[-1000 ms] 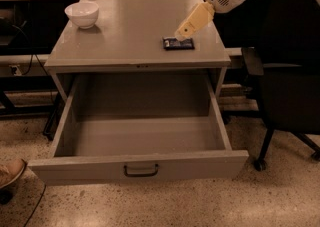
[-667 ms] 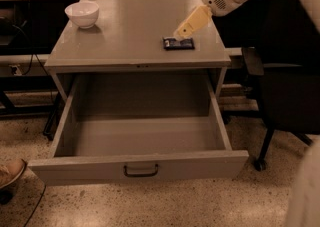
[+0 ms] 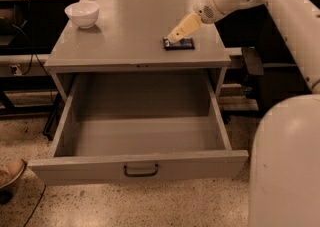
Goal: Place rxbar blueberry into top drawer
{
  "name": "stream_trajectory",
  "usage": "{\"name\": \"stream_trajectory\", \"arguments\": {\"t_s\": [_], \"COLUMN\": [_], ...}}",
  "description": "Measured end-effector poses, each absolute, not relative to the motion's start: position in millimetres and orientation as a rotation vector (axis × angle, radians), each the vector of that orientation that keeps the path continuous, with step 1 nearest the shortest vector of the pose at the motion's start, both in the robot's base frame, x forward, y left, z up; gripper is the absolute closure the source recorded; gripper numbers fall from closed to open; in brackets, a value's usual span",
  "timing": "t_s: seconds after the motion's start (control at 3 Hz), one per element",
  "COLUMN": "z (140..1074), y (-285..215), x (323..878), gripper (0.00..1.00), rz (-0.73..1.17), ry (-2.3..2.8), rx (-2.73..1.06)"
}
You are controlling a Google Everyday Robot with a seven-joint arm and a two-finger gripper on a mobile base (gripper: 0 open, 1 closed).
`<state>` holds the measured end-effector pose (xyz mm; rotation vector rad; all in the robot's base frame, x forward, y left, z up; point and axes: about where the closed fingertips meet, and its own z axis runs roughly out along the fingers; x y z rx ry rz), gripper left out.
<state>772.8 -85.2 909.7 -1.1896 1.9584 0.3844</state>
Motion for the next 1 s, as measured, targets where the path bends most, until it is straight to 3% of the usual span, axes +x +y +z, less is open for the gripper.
{"name": "stream_trajectory", "arguments": {"t_s": [1.0], "z": [849.0], "y": [-87.1], "x": [805.2], "gripper": [0.00], "rz": [0.397], "ry": [2.029], "rx": [-1.168]}}
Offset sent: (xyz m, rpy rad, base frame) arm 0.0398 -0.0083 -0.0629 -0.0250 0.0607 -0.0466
